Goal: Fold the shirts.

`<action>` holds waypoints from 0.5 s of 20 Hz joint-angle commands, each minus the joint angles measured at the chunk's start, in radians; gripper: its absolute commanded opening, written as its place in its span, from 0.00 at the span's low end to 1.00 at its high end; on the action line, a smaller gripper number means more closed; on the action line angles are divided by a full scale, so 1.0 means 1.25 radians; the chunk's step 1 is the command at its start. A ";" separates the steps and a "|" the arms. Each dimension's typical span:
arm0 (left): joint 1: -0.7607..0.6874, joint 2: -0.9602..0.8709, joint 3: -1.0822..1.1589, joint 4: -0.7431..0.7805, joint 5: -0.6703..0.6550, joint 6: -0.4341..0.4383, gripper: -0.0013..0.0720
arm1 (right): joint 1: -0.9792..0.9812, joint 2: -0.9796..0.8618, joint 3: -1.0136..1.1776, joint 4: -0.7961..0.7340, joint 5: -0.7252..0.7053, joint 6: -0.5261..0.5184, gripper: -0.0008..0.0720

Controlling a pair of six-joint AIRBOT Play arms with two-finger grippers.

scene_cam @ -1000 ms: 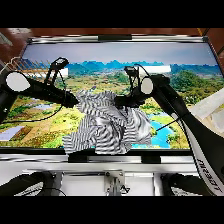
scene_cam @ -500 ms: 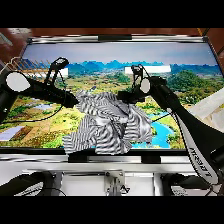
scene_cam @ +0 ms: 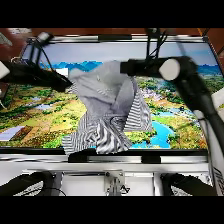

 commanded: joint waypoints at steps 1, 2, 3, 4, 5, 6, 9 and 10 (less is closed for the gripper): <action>0.051 0.001 0.215 0.000 -0.031 -0.003 0.10 | 0.000 0.139 0.075 0.031 0.000 -0.036 0.13; 0.069 0.004 0.284 0.000 -0.039 -0.020 0.10 | 0.000 0.176 0.080 0.073 0.000 -0.037 0.13; 0.081 0.009 0.345 0.000 -0.038 -0.042 0.10 | 0.000 0.204 0.080 0.117 -0.001 -0.043 0.13; 0.083 0.013 0.396 0.000 -0.039 -0.053 0.10 | 0.000 0.227 0.080 0.168 0.000 -0.060 0.13; 0.083 0.023 0.435 -0.003 -0.038 -0.056 0.10 | 0.000 0.246 0.080 0.218 0.001 -0.077 0.13; 0.082 0.037 0.445 -0.010 -0.038 -0.056 0.10 | 0.000 0.257 0.080 0.250 0.010 -0.080 0.13; 0.082 0.081 0.407 -0.005 -0.105 -0.086 0.10 | 0.000 0.253 0.080 0.262 0.136 -0.065 0.13; 0.082 0.084 0.387 -0.005 -0.163 -0.095 0.10 | 0.000 0.239 0.080 0.262 0.202 -0.049 0.13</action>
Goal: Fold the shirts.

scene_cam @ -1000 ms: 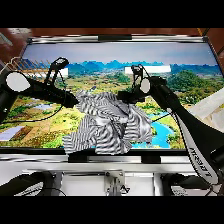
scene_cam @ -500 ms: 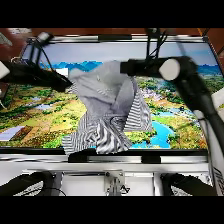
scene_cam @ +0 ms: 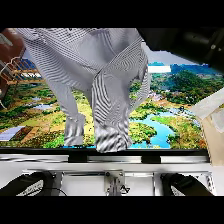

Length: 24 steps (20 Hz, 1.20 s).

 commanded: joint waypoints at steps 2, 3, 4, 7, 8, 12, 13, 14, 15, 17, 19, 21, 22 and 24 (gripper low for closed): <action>0.005 0.019 -0.064 0.007 -0.219 -0.072 0.10 | 0.007 -0.034 0.002 0.028 0.258 0.026 0.13; 0.005 0.016 -0.114 0.012 -0.273 -0.075 0.10 | 0.028 -0.059 0.002 -0.021 0.306 0.034 0.13; 0.005 0.016 -0.178 0.020 -0.303 -0.075 0.10 | 0.059 -0.084 0.002 -0.074 0.331 0.042 0.13; 0.005 0.017 -0.405 0.063 -0.297 -0.075 0.10 | 0.164 -0.173 0.002 -0.178 0.339 0.081 0.13; 0.005 0.017 -0.483 0.089 -0.273 -0.075 0.10 | 0.193 -0.202 0.002 -0.214 0.334 0.097 0.13; 0.018 0.017 -0.710 0.135 -0.080 -0.081 0.10 | 0.260 -0.271 0.002 -0.302 0.343 0.149 0.13; 0.018 0.017 -0.729 0.123 -0.050 -0.081 0.10 | 0.261 -0.284 0.002 -0.302 0.373 0.167 0.13; 0.018 0.017 -0.739 0.100 -0.025 -0.081 0.10 | 0.261 -0.300 0.002 -0.305 0.427 0.187 0.13; 0.017 0.017 -0.743 0.071 -0.004 -0.080 0.10 | 0.261 -0.310 -0.011 -0.329 0.487 0.206 0.13; 0.007 0.018 -0.743 0.033 0.024 -0.061 0.10 | 0.261 -0.308 -0.090 -0.385 0.557 0.248 0.13; -0.019 0.018 -0.743 0.024 0.038 -0.061 0.10 | 0.261 -0.291 -0.212 -0.385 0.533 0.291 0.13; -0.050 0.016 -0.743 0.024 0.044 -0.059 0.10 | 0.261 -0.282 -0.313 -0.298 0.449 0.306 0.18; -0.064 0.014 -0.743 0.024 0.050 -0.059 0.10 | 0.261 -0.283 -0.331 -0.253 0.425 0.305 0.42; -0.089 0.014 -0.743 0.024 0.059 -0.059 0.10 | 0.261 -0.278 -0.322 -0.202 0.419 0.300 0.72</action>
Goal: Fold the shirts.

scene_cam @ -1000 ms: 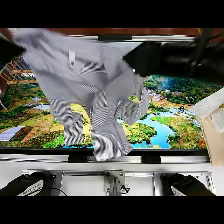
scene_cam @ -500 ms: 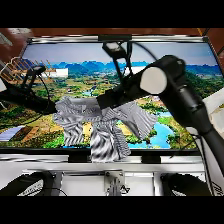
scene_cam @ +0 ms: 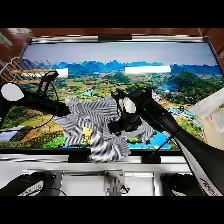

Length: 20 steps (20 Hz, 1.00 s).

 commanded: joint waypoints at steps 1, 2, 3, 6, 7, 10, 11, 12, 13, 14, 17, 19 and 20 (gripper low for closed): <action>-0.039 -0.001 -0.004 -0.008 0.025 0.003 0.10 | 0.000 0.019 -0.031 0.081 -0.030 0.018 0.72; -0.040 -0.001 -0.004 -0.008 0.025 0.006 0.10 | -0.005 0.034 -0.013 0.071 -0.032 0.016 0.72; -0.040 -0.001 -0.004 -0.008 0.025 0.016 0.10 | -0.018 0.052 0.009 0.060 -0.038 0.016 0.72; -0.040 -0.001 -0.003 -0.005 0.025 0.018 0.10 | -0.087 0.062 0.044 0.052 -0.061 0.000 0.81; -0.040 -0.001 -0.003 -0.005 0.024 0.018 0.10 | -0.104 0.049 0.044 0.039 -0.049 -0.010 0.81; -0.040 0.000 -0.003 -0.005 0.022 0.018 0.10 | -0.131 -0.021 0.044 0.058 -0.041 -0.070 0.81; -0.040 0.002 -0.003 -0.005 0.022 0.018 0.10 | -0.131 -0.050 0.044 0.083 -0.041 -0.089 0.81; -0.040 0.003 -0.003 -0.005 0.022 0.018 0.10 | -0.130 -0.081 0.044 0.118 -0.041 -0.112 0.81; -0.040 0.003 -0.003 -0.005 0.022 0.018 0.10 | -0.130 -0.109 0.044 0.160 -0.041 -0.134 0.81; -0.040 0.003 -0.003 -0.005 0.022 0.018 0.10 | -0.130 -0.135 0.044 0.204 -0.040 -0.155 0.81; -0.039 0.003 -0.003 0.001 0.022 0.018 0.10 | -0.131 -0.179 0.044 0.233 0.002 -0.156 0.81; -0.039 0.003 -0.003 0.004 0.022 0.018 0.10 | -0.131 -0.187 0.044 0.196 0.060 -0.156 0.80; -0.039 0.003 -0.003 0.004 0.022 0.018 0.10 | -0.131 -0.188 0.044 0.185 0.088 -0.157 0.71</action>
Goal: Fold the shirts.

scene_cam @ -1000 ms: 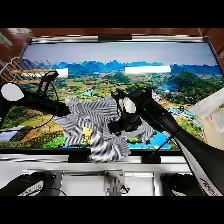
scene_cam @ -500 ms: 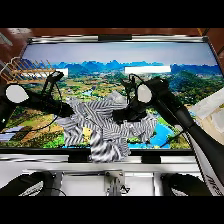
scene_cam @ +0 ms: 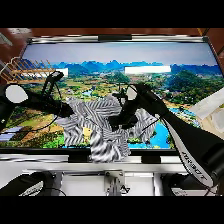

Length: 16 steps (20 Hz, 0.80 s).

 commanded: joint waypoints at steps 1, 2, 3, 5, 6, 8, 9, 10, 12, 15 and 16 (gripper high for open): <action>0.000 0.001 0.000 0.004 0.000 0.000 0.10 | -0.001 -0.023 0.001 -0.007 0.094 -0.013 0.61; 0.000 0.001 0.000 0.004 0.000 0.000 0.10 | -0.001 -0.023 0.001 0.000 0.107 -0.016 0.47; 0.000 0.001 0.000 0.004 0.000 0.000 0.10 | -0.001 -0.023 0.001 0.010 0.110 -0.015 0.29; 0.000 0.001 0.001 0.004 0.000 0.000 0.10 | -0.001 -0.017 0.006 0.029 0.109 -0.019 0.14; 0.000 0.001 0.002 0.004 0.000 0.000 0.10 | -0.001 -0.013 0.018 0.028 0.110 -0.021 0.14; 0.000 0.004 0.010 0.004 -0.004 0.001 0.10 | -0.005 0.004 0.058 0.027 0.115 -0.021 0.14; 0.000 0.005 0.021 0.004 -0.015 0.014 0.10 | -0.010 0.013 0.088 0.025 0.124 -0.021 0.14; 0.000 0.007 0.035 0.004 -0.026 0.021 0.10 | -0.016 0.025 0.125 0.021 0.132 -0.021 0.14; 0.005 0.011 0.074 0.006 -0.064 0.022 0.10 | -0.031 0.056 0.211 -0.001 0.128 -0.019 0.14; 0.012 0.023 0.147 0.007 -0.154 0.022 0.10 | -0.036 0.106 0.357 -0.128 0.116 0.001 0.13; 0.012 0.030 0.171 0.007 -0.175 0.027 0.10 | -0.036 0.125 0.392 -0.174 0.105 0.009 0.13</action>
